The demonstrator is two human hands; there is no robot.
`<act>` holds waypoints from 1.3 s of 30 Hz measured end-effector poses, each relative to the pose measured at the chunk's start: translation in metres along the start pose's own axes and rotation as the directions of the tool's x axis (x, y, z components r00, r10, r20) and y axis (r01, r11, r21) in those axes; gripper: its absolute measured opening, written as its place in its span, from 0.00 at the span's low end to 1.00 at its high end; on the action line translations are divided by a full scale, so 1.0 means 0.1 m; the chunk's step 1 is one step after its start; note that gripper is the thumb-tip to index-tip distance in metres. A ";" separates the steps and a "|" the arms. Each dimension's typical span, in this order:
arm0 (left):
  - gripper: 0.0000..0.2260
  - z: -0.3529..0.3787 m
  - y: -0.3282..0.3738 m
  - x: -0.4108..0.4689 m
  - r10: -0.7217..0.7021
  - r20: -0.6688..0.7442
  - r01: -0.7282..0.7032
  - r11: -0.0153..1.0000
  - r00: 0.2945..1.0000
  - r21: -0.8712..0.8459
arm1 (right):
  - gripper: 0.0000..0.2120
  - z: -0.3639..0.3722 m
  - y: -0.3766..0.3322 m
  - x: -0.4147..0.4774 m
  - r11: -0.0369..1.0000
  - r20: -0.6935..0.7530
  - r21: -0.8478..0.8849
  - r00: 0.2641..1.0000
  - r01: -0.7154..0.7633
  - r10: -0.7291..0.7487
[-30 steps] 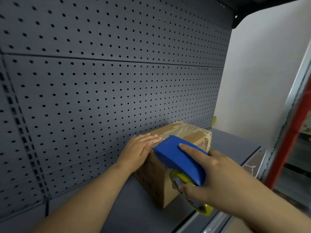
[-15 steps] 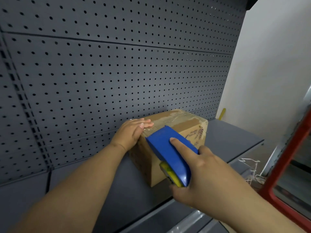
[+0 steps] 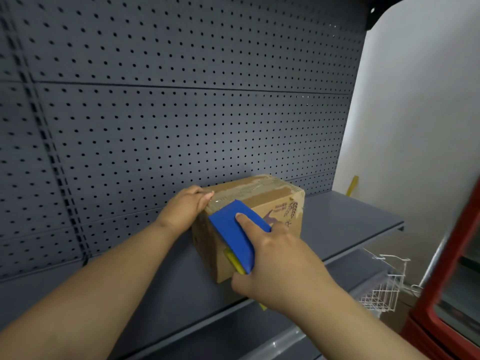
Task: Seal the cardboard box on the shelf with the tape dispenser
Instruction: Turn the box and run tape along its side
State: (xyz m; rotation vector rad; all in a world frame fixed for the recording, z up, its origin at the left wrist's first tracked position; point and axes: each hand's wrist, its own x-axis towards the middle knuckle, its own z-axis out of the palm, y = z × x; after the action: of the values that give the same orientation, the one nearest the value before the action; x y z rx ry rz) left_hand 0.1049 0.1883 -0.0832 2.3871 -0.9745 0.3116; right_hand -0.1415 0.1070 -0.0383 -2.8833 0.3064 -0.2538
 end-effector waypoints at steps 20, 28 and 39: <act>0.21 0.04 0.17 -0.13 -0.149 0.141 0.143 0.988 0.979 0.052 | 0.42 0.09 0.15 -0.28 0.999 0.001 -0.004 0.999 0.055 -0.055; 0.22 -0.02 0.27 -0.12 -0.177 0.181 0.163 0.983 0.967 0.090 | 0.45 0.06 0.24 -0.43 0.996 0.032 -0.032 0.996 0.083 -0.082; 0.22 -0.03 0.21 -0.08 -0.213 0.226 0.185 0.973 0.951 0.138 | 0.43 0.12 0.24 -0.45 0.987 0.056 -0.121 0.993 0.106 -0.100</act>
State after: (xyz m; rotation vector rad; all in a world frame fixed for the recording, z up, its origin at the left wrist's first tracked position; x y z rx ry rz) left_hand 0.0840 0.1822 -0.0758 2.6491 -0.8261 0.0025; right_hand -0.1868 0.0969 -0.0618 -3.0271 0.1700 -0.1866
